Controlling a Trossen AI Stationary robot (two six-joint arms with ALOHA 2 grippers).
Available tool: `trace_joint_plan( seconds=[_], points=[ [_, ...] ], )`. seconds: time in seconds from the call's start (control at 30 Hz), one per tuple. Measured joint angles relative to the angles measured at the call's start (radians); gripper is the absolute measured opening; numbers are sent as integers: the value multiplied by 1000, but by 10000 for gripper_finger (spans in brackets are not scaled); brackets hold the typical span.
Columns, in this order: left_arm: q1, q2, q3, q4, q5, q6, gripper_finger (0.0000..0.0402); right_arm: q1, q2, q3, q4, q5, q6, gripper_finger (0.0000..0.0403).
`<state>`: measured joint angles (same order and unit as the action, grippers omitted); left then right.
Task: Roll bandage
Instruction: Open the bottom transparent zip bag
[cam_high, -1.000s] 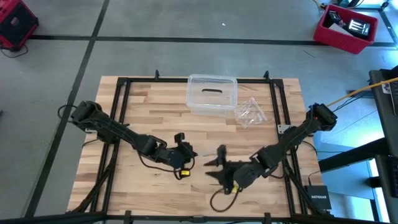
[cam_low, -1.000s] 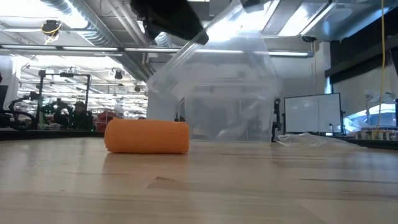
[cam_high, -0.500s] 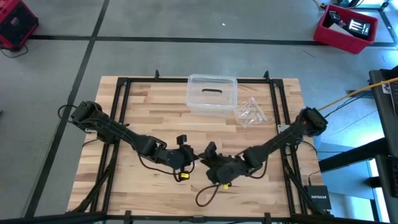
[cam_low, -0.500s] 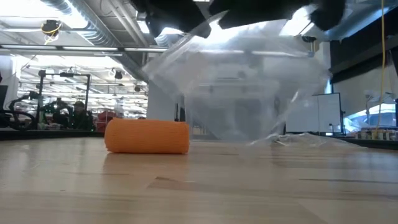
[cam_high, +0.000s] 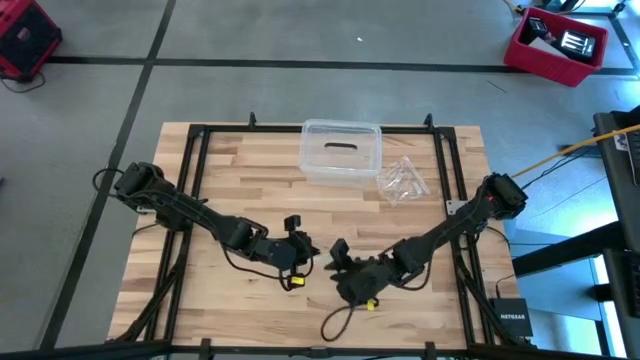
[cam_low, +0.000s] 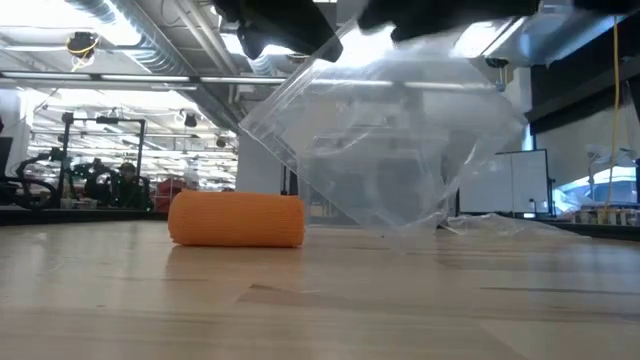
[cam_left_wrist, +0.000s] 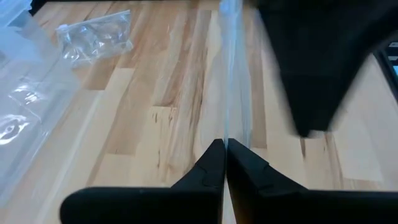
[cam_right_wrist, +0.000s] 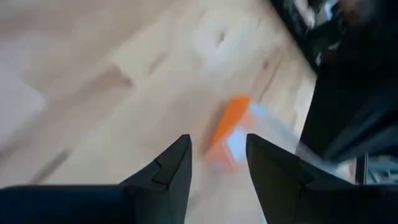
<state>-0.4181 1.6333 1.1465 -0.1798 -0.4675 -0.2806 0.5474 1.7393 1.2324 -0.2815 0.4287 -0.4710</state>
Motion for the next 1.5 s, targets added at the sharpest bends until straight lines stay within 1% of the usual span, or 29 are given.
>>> trace_joint_plan(
  seconds=[0.07,0.1,0.23,0.3,0.37,0.47,0.5,0.63,0.8,0.97,1.03,1.17,1.2,1.27,1.33,1.37,1.47,1.5],
  points=[
    [0,0,0,-5,0,-12,2,16,0,0,54,9,-8,154],
    [0,0,0,-5,0,-19,2,25,0,0,80,33,-25,154],
    [0,0,0,-3,0,-18,1,43,-2,32,111,197,-121,154],
    [0,0,0,1,0,-8,1,20,-5,35,108,226,-138,154],
    [0,0,0,6,-9,12,2,-13,-5,35,63,200,-136,154],
    [1,0,-1,2,-30,20,1,-56,-3,35,-21,71,-125,154],
    [1,0,-2,1,-33,20,1,-65,1,35,-47,42,-110,154],
    [-1,0,-2,5,-35,27,2,-86,17,32,-160,58,-39,154],
    [-7,0,-2,7,-38,27,2,-90,17,33,-189,-33,-27,154],
    [-3,0,-2,5,-78,-23,1,-68,17,33,-191,-62,-32,154],
    [2,0,-2,3,-79,-40,2,-57,17,33,-187,-61,-47,154],
    [3,0,-2,4,-80,-52,2,-27,17,56,-189,-10,-26,154],
    [2,0,-2,4,-80,-53,1,-19,17,70,-184,-13,-8,154],
    [1,0,-2,5,-80,-53,2,-4,17,102,-184,-49,5,154],
    [1,0,-1,5,-80,-58,4,-1,17,124,-172,-51,-9,154],
    [2,0,-1,5,-80,-58,4,-1,17,130,-158,-21,-14,154],
    [2,0,-1,5,-80,-59,4,-19,16,131,-142,113,-41,154],
    [2,0,-1,5,-80,-60,4,-28,16,131,-142,136,-60,154]
  ],
)
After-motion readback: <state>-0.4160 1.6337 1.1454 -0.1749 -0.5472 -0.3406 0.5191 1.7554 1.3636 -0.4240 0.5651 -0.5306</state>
